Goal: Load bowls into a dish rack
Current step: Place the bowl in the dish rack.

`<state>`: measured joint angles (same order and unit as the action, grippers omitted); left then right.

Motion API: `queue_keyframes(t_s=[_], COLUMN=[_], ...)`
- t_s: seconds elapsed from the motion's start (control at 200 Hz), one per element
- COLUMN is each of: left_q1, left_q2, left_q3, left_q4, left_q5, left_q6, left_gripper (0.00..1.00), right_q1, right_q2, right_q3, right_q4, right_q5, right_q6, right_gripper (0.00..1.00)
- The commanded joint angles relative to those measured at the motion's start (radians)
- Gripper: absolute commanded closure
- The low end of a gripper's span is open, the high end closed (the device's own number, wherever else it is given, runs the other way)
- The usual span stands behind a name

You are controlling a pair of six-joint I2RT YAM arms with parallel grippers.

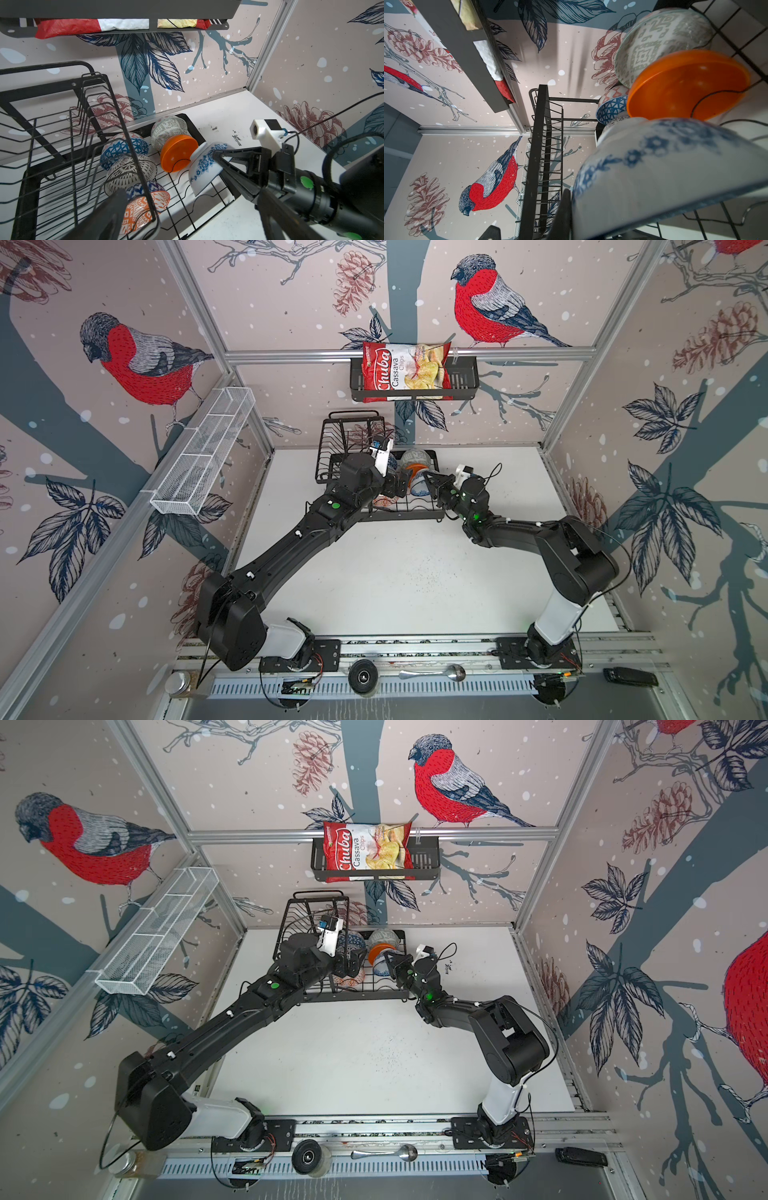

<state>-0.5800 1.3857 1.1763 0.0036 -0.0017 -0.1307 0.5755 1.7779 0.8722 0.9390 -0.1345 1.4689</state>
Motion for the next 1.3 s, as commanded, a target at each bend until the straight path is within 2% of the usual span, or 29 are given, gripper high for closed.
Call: queue_keyframes(t_s=[0.0, 1.291], left_q1=[-0.004, -0.016], left_q2=[-0.010, 0.024], left_q3=[-0.013, -0.010], left_q4=[0.022, 0.022], left_q5=[-0.007, 0.046], left_q6=[-0.009, -0.023], left_gripper=[0.02, 0.03], right_q1=[0.002, 0.009], right_q2=[0.025, 0.221], right_q3=[0.013, 0.146], right_q4=[0.130, 0.009], right_q5=[-0.022, 0.016], right_q6=[0.025, -0.024], right_gripper=[1.00, 1.00])
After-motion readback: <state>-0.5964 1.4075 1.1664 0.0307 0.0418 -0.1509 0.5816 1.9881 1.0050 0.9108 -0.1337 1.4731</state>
